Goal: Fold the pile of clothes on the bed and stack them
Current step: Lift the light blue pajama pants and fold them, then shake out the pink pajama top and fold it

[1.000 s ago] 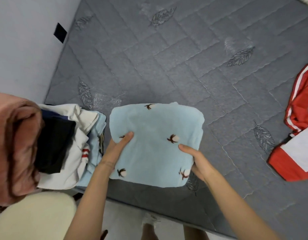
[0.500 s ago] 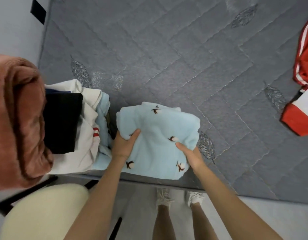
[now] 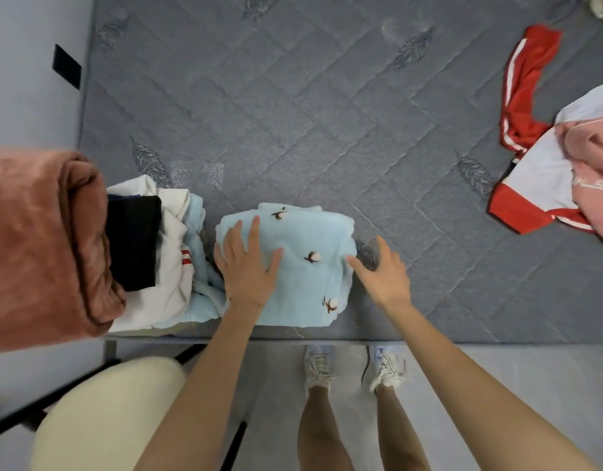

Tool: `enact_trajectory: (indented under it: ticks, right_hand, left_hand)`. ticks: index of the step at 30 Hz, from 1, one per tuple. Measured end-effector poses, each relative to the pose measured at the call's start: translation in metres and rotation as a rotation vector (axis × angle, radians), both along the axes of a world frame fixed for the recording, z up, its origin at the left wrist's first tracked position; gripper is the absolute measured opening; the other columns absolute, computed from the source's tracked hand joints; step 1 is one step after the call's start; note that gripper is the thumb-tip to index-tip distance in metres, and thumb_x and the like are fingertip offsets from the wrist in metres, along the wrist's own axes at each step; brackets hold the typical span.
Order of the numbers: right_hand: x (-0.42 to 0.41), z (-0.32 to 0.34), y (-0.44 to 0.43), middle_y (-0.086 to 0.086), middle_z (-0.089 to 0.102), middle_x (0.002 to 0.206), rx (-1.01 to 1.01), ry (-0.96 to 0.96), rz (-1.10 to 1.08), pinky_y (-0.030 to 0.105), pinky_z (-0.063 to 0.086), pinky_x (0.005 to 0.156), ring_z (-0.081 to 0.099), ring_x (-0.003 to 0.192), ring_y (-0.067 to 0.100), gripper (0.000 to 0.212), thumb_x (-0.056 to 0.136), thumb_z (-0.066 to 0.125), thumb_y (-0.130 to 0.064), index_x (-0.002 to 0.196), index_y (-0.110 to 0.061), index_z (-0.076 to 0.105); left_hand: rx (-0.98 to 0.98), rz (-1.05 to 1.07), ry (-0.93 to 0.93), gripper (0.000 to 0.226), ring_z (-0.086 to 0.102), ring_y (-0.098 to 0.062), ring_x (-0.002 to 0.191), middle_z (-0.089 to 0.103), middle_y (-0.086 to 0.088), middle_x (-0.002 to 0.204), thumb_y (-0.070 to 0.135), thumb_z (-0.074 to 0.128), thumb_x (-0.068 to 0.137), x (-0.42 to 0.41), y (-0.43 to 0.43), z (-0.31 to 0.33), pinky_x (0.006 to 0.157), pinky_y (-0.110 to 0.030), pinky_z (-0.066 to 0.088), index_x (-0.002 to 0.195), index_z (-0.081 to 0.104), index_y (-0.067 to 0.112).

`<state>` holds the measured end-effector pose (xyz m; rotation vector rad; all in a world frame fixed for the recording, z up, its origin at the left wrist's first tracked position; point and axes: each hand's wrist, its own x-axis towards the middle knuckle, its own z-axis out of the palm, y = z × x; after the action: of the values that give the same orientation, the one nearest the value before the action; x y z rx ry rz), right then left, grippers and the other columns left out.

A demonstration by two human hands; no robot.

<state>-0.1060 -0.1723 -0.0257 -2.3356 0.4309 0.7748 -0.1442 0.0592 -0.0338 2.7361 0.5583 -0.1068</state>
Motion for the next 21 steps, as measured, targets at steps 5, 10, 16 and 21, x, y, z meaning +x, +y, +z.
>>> enact_trajectory:
  ticks: [5, 10, 16, 21]
  right_hand:
    - [0.017, 0.056, -0.029, 0.004, 0.019, 0.158, -0.248, -0.125, 0.273, 0.050, 0.014, 0.117, 0.012, 0.146, 0.024, 0.083, 0.086, 0.050, -0.064, 0.152, -0.031, 0.012]
    - [0.021, 0.112, -0.067, 0.003, 0.010, 0.160, -0.354, -0.164, 0.330, 0.050, 0.005, 0.118, 0.002, 0.148, 0.025, 0.083, 0.087, 0.050, -0.061, 0.153, -0.033, 0.007]
    - [0.016, 0.166, -0.136, 0.003, 0.001, 0.162, -0.357, -0.166, 0.281, 0.048, 0.005, 0.119, -0.002, 0.149, 0.025, 0.084, 0.089, 0.050, -0.058, 0.153, -0.035, 0.000]
    - [0.022, 0.196, -0.224, 0.000, -0.004, 0.162, -0.336, -0.191, 0.257, 0.047, 0.006, 0.118, -0.004, 0.149, 0.024, 0.092, 0.085, 0.058, -0.055, 0.153, -0.035, -0.002]
  left_hand:
    - [0.026, -0.227, 0.102, 0.062, 0.036, -0.037, 0.133, 0.040, -0.016, 0.144, 0.056, 0.035, 0.092, 0.023, -0.057, 0.047, 0.110, -0.059, 0.020, 0.144, 0.039, 0.023]
    - [0.052, -0.328, 0.201, 0.062, 0.019, -0.029, 0.142, 0.023, -0.010, 0.154, 0.058, 0.029, 0.096, 0.045, -0.107, 0.094, 0.116, -0.052, 0.006, 0.151, 0.018, 0.030]
    - [0.166, -0.484, 0.274, 0.066, 0.010, -0.027, 0.145, 0.012, -0.007, 0.158, 0.060, 0.024, 0.096, 0.052, -0.187, 0.150, 0.116, -0.051, -0.001, 0.152, 0.002, 0.031]
    - [0.210, -0.535, 0.233, 0.069, 0.002, -0.029, 0.147, 0.003, -0.006, 0.160, 0.062, 0.024, 0.095, 0.068, -0.272, 0.185, 0.117, -0.052, -0.004, 0.152, -0.002, 0.032]
